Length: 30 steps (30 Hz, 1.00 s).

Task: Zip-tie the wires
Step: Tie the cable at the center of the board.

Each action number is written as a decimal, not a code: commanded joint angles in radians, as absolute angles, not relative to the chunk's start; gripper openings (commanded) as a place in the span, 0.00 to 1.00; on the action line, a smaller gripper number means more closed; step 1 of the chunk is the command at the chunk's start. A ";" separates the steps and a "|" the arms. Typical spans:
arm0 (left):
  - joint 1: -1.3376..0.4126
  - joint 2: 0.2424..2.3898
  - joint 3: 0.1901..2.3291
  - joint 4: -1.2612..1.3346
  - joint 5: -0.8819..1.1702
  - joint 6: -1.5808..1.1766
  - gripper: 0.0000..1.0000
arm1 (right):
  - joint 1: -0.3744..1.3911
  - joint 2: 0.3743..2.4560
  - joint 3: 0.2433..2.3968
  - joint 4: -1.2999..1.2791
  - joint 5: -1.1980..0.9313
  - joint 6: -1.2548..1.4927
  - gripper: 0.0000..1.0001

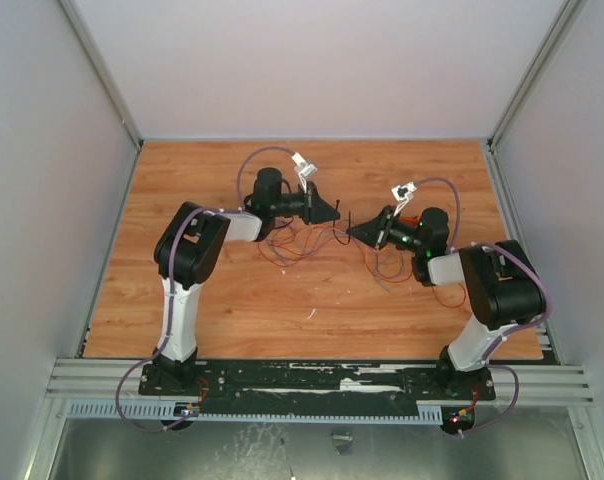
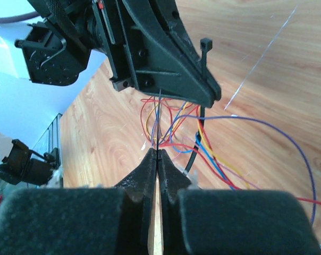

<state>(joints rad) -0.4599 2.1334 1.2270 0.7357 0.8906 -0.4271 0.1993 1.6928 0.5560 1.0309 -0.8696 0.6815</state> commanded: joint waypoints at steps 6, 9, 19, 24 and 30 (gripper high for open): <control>-0.506 2.001 1.146 0.777 0.761 -0.162 0.00 | 0.231 1.655 0.474 1.173 -0.911 0.698 0.00; -0.527 1.949 1.116 0.775 0.729 -0.083 0.00 | 0.234 1.630 0.452 1.178 -0.911 0.686 0.00; -0.572 1.831 0.984 0.851 0.652 0.125 0.00 | 0.240 1.566 0.371 1.238 -0.910 0.610 0.00; -0.599 1.818 0.930 0.888 0.632 0.246 0.00 | 0.250 1.566 0.330 1.317 -0.908 0.594 0.00; -0.627 1.779 0.867 0.903 0.596 0.407 0.00 | 0.264 1.578 0.293 1.372 -0.884 0.582 0.00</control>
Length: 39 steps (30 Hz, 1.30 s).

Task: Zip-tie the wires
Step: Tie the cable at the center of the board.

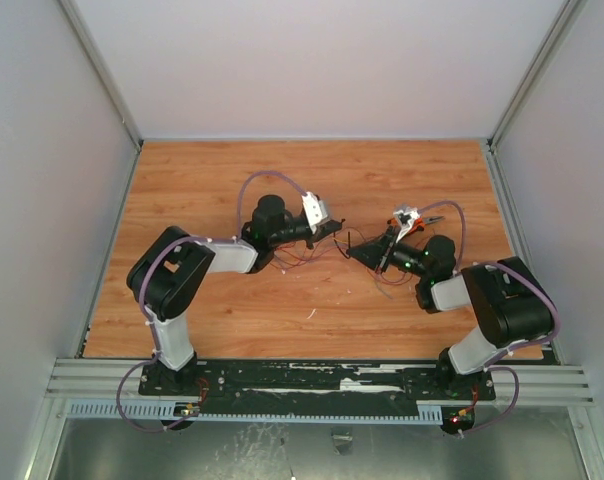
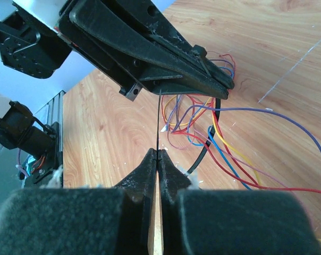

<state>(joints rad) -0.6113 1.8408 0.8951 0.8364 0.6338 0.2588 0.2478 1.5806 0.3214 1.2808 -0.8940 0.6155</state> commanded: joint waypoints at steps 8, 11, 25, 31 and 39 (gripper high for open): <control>-0.632 1.757 0.788 1.075 0.570 0.441 0.00 | 0.268 1.604 0.239 1.505 -0.896 0.611 0.00; -0.633 1.759 0.752 1.179 0.576 0.439 0.00 | 0.269 1.619 0.222 1.573 -0.908 0.628 0.00; -0.645 1.780 0.685 1.310 0.654 0.599 0.00 | 0.295 1.512 0.178 1.449 -0.800 0.427 0.00; -0.644 1.786 0.702 1.292 0.675 0.626 0.00 | 0.314 1.504 0.152 1.468 -0.785 0.334 0.00; -0.646 1.766 0.716 1.215 0.707 0.714 0.00 | 0.335 1.542 0.113 1.593 -0.785 0.310 0.00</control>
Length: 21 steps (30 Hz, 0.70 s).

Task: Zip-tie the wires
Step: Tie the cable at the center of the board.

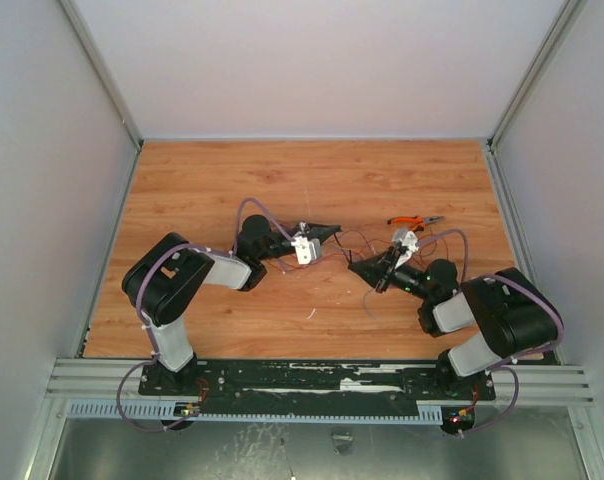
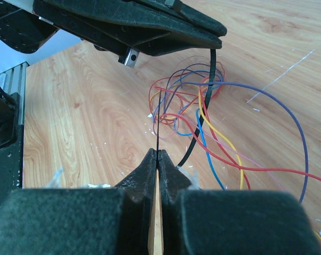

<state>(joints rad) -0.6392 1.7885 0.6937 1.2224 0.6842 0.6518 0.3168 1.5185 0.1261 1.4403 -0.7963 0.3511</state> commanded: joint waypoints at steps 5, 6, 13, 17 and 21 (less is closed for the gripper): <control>-0.650 1.764 0.695 1.252 0.688 0.794 0.00 | 0.356 1.544 0.117 1.602 -0.757 0.296 0.00; -0.652 1.761 0.694 1.254 0.686 0.796 0.00 | 0.357 1.542 0.120 1.597 -0.755 0.293 0.00; -0.663 1.752 0.682 1.296 0.694 0.827 0.00 | 0.375 1.533 0.123 1.609 -0.736 0.270 0.00; -0.666 1.750 0.684 1.277 0.709 0.862 0.00 | 0.375 1.530 0.127 1.633 -0.762 0.263 0.00; -0.666 1.750 0.684 1.267 0.716 0.890 0.00 | 0.374 1.520 0.139 1.630 -0.795 0.247 0.00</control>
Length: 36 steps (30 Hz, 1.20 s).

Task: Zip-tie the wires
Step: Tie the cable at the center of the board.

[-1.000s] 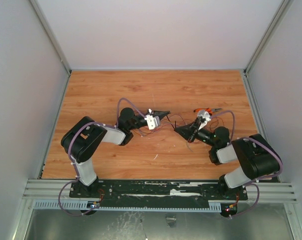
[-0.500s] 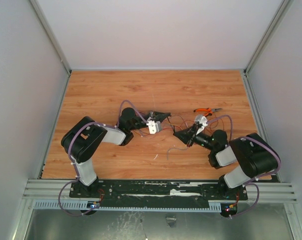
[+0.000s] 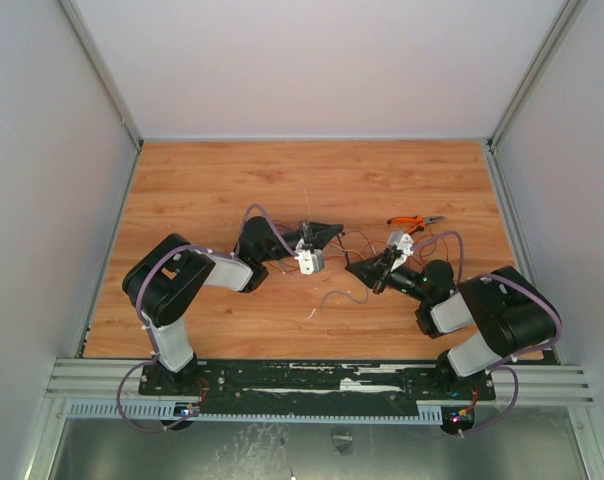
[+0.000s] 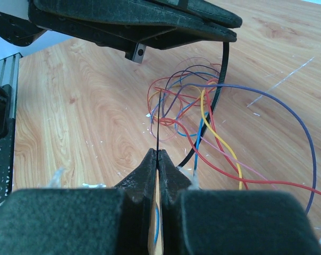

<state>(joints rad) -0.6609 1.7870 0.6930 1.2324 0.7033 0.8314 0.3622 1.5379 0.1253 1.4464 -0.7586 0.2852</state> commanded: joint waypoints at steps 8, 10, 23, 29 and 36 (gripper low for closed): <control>-0.666 1.750 0.687 1.261 0.721 0.907 0.00 | 0.357 1.500 0.160 1.606 -0.796 0.255 0.00; -0.667 1.753 0.685 1.261 0.722 0.909 0.00 | 0.352 1.497 0.172 1.600 -0.807 0.273 0.00; -0.681 1.753 0.683 1.261 0.718 0.923 0.00 | 0.321 1.519 0.225 1.641 -0.884 0.348 0.00; -0.686 1.753 0.678 1.269 0.708 0.936 0.00 | 0.306 1.543 0.235 1.681 -0.919 0.382 0.00; -0.695 1.766 0.682 1.306 0.685 0.941 0.00 | 0.298 1.513 0.225 1.664 -0.911 0.379 0.00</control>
<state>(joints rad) -0.6838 1.7805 0.6884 1.2354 0.7063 0.9203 0.3134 1.5387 0.2169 1.4483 -0.8948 0.3744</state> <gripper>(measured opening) 0.014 0.005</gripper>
